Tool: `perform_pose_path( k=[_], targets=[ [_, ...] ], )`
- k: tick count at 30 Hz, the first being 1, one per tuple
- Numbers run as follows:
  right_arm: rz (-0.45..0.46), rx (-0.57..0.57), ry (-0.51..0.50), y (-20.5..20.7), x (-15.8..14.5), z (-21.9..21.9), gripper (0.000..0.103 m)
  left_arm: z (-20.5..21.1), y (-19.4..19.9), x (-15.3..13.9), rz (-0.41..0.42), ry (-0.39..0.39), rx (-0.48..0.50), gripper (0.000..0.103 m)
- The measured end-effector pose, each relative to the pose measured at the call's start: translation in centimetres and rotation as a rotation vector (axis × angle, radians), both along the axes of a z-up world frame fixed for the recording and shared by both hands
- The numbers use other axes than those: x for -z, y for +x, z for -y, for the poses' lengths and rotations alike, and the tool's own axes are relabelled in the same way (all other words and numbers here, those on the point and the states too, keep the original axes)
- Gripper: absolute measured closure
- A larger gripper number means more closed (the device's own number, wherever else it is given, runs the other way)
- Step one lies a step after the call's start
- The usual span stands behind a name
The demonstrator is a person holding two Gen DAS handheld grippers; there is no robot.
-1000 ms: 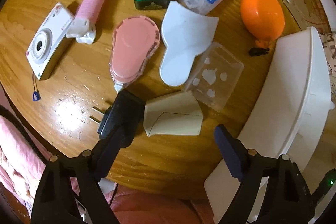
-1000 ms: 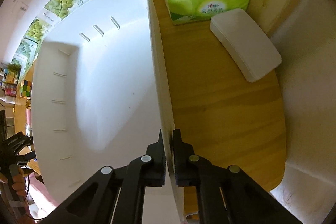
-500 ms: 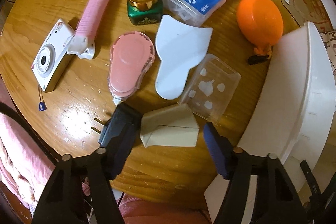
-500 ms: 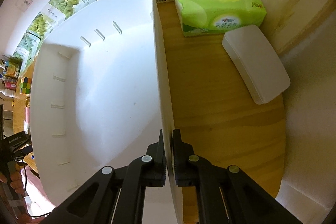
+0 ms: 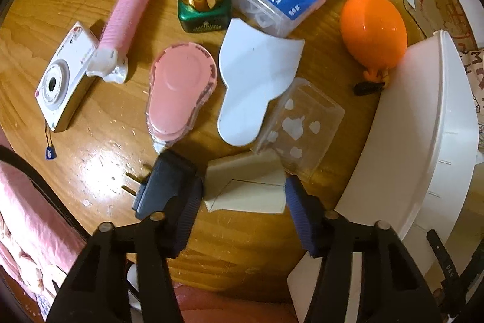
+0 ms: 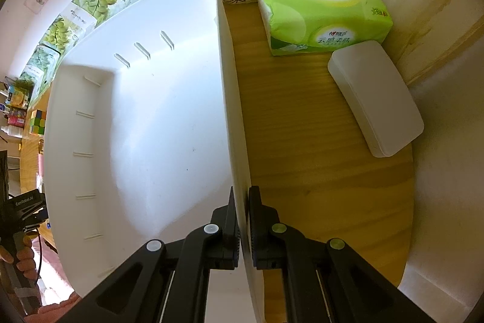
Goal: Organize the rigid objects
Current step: 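Grip the white tray rim with the right tool while the left tool approaches the beige box, then close the left gripper on the beige paper box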
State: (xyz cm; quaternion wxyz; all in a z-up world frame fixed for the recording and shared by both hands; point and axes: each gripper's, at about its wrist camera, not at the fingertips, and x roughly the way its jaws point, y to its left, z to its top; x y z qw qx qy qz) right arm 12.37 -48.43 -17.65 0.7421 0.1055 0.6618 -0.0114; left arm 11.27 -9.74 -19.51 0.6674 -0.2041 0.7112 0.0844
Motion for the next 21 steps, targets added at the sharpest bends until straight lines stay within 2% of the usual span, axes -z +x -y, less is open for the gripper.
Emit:
perform_pose_path(
  k=[2,5,12,15,20,21],
  targets=[
    [-0.001,0.001,-0.001,0.1,0.0,0.0,0.098,-0.8,0.0,-0.3,0.025,0.007,-0.004,0.060],
    [-0.003,-0.001,-0.005,0.1,0.0,-0.1,0.098,-1.9,0.0,-0.2,0.036,-0.029,-0.024,0.066],
    [0.000,0.005,-0.007,0.1,0.1,-0.2,0.098,-3.9,-0.6,0.3,0.040,-0.079,-0.033,0.069],
    [0.011,0.000,-0.010,0.0,-0.2,-0.2,0.098,-4.0,-0.9,0.4,0.039,-0.076,-0.001,0.065],
    [0.015,-0.009,-0.019,-0.2,-0.4,-0.3,0.098,-3.3,-1.1,0.7,0.041,-0.062,0.086,0.041],
    [0.015,-0.010,-0.020,-0.2,-0.4,-0.4,0.098,-3.0,-1.1,0.9,0.040,-0.062,0.095,0.039]
  ],
)
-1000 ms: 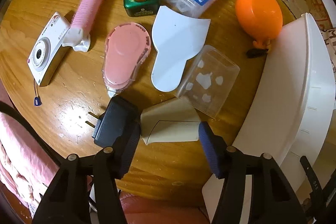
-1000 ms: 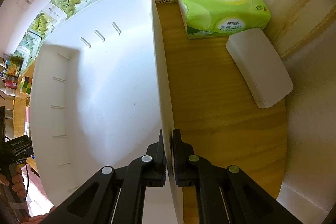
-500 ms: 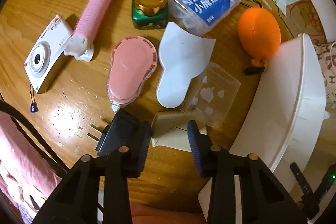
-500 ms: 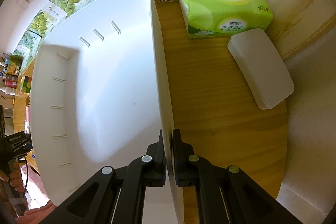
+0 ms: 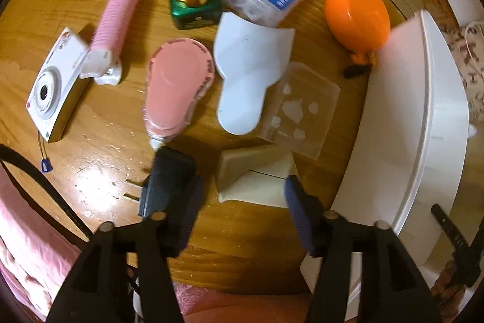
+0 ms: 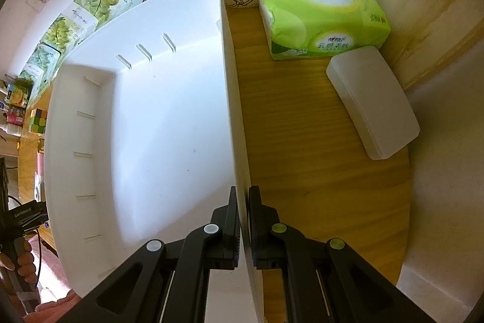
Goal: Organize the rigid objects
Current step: 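Close the left gripper on the beige paper box, then carry the beige box over the white tray and release it with the left gripper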
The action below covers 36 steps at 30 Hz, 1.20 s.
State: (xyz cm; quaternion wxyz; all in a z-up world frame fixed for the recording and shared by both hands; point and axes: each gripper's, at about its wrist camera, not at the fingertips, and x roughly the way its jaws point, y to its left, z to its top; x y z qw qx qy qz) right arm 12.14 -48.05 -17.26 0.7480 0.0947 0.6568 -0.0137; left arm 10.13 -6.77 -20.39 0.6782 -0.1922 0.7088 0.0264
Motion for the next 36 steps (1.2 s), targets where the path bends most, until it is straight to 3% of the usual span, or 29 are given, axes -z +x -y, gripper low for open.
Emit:
perform_pose_path(
  k=[6,16,24,28,36],
  targets=[
    [-0.008,-0.006,-0.020,0.0,-0.1,-0.5,0.098,1.1,0.6,1.1,-0.029,0.018,0.038,0.030],
    [-0.021,-0.010,-0.048,0.4,0.0,-1.6,0.098,4.3,3.8,3.3,-0.090,0.050,0.077,0.034],
    [-0.023,-0.018,-0.050,0.6,0.3,-2.0,0.098,5.6,4.9,3.3,-0.088,0.090,0.104,0.035],
    [-0.025,-0.033,-0.054,0.7,0.3,-2.3,0.098,6.4,4.5,2.4,-0.092,0.073,0.094,0.036],
    [-0.015,-0.058,-0.046,0.4,0.3,-2.8,0.098,5.4,2.2,-0.2,-0.021,0.092,0.104,0.036]
  ],
)
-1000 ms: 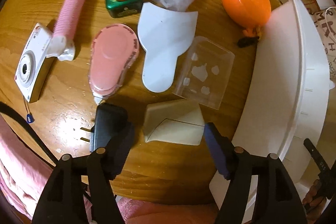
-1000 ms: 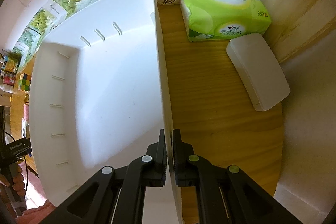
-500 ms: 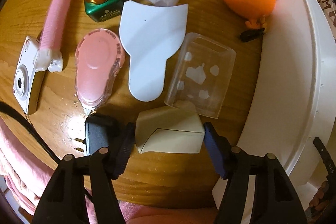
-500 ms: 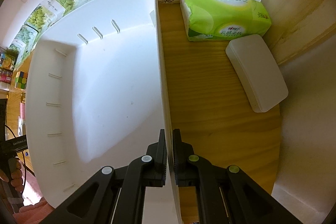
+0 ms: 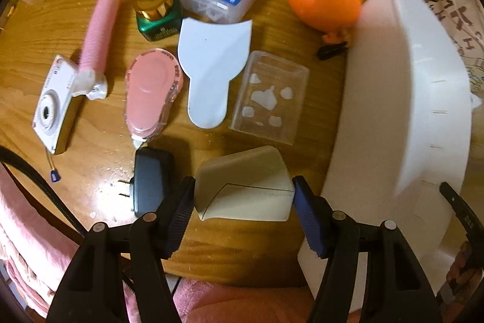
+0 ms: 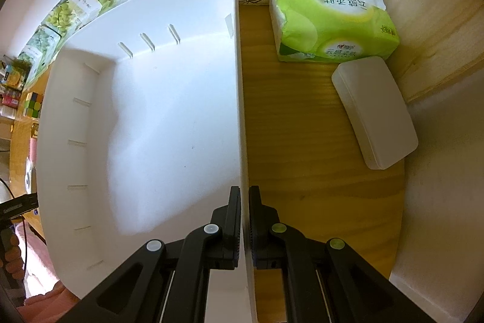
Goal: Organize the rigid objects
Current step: 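Carry the beige box over the white tray and release it with the left gripper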
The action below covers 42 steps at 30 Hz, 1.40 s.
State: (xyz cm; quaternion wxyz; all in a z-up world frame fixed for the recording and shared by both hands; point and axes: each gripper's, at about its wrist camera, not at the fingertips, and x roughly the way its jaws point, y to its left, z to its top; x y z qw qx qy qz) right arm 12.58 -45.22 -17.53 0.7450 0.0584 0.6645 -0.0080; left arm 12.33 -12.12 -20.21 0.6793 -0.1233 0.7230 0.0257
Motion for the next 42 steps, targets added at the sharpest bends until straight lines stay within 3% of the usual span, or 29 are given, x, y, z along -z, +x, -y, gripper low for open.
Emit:
perform_pose_path(
  k=[14,21,29,39,42],
  targets=[
    [0.016,-0.087,0.021,-0.1,-0.4,-0.7,0.098,3.5,-3.4,-9.5,0.233,0.117,0.086,0.036],
    [0.029,-0.119,0.033,-0.3,-0.1,-1.3,0.098,6.1,-4.2,-12.9,0.371,0.097,0.140,0.036],
    [0.036,-0.154,0.015,-0.3,0.2,-2.3,0.098,10.2,-4.7,-14.0,0.497,0.033,0.257,0.036],
    [0.027,-0.159,0.030,-0.4,0.2,-2.4,0.097,15.6,-4.4,-11.9,0.529,-0.052,0.401,0.035],
    [0.019,-0.166,0.030,-0.2,0.3,-2.4,0.097,16.9,-4.2,-11.2,0.523,-0.110,0.437,0.035]
  ],
)
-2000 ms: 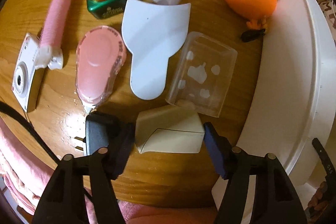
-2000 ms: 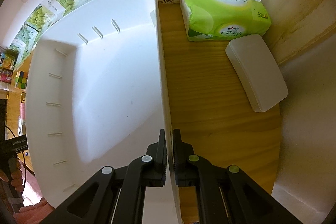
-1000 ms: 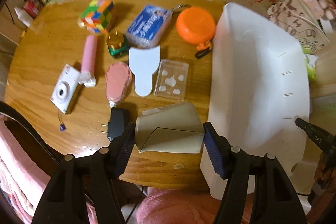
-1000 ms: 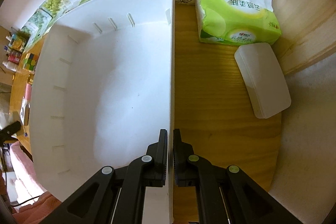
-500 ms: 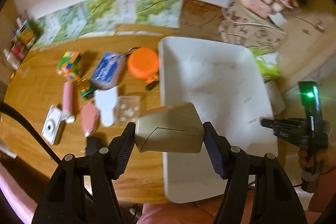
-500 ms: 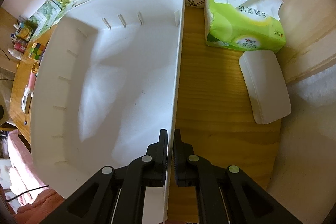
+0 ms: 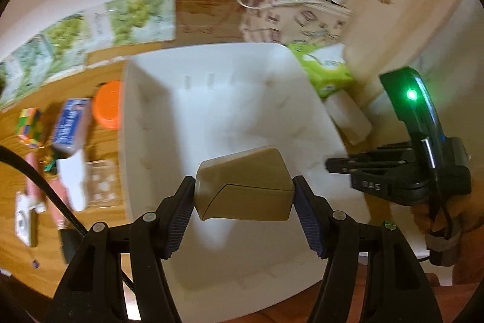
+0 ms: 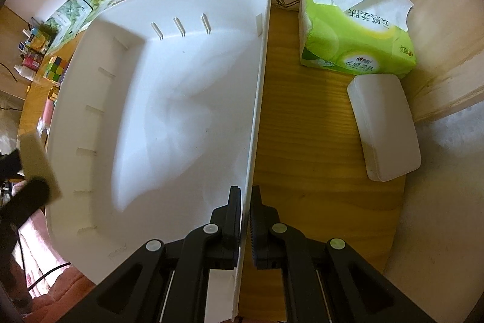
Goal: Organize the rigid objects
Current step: 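Carry the beige box over the white tray and release it with the left gripper, then move the left tool back to the black power adapter and close on it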
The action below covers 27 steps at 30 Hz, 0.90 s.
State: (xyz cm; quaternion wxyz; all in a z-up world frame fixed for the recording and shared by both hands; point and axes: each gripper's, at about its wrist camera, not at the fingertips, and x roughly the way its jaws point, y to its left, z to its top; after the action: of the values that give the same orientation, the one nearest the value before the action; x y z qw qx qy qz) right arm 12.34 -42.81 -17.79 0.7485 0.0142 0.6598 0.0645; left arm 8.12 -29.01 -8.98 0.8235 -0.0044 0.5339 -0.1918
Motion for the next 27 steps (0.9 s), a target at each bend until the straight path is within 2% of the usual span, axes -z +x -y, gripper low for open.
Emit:
perform_pose_path(
  k=[5,10,13,22,27],
  targets=[
    [-0.005,-0.011,-0.011,0.2,0.0,-0.3,0.097,1.4,0.1,0.7,-0.017,-0.025,0.069,0.035],
    [-0.008,-0.013,-0.016,0.3,0.0,-0.5,0.097,2.0,-0.1,0.7,0.010,-0.011,0.101,0.034],
    [-0.009,-0.013,-0.017,0.3,0.0,-0.4,0.097,1.8,-0.4,0.4,0.028,-0.021,0.099,0.024],
    [-0.003,0.000,-0.025,0.1,0.0,-0.6,0.097,-0.3,-0.9,-1.5,0.095,-0.052,0.016,0.023],
    [-0.002,0.022,-0.024,0.0,0.0,-0.4,0.097,-2.9,-1.7,-2.4,0.132,-0.026,-0.045,0.023]
  ],
)
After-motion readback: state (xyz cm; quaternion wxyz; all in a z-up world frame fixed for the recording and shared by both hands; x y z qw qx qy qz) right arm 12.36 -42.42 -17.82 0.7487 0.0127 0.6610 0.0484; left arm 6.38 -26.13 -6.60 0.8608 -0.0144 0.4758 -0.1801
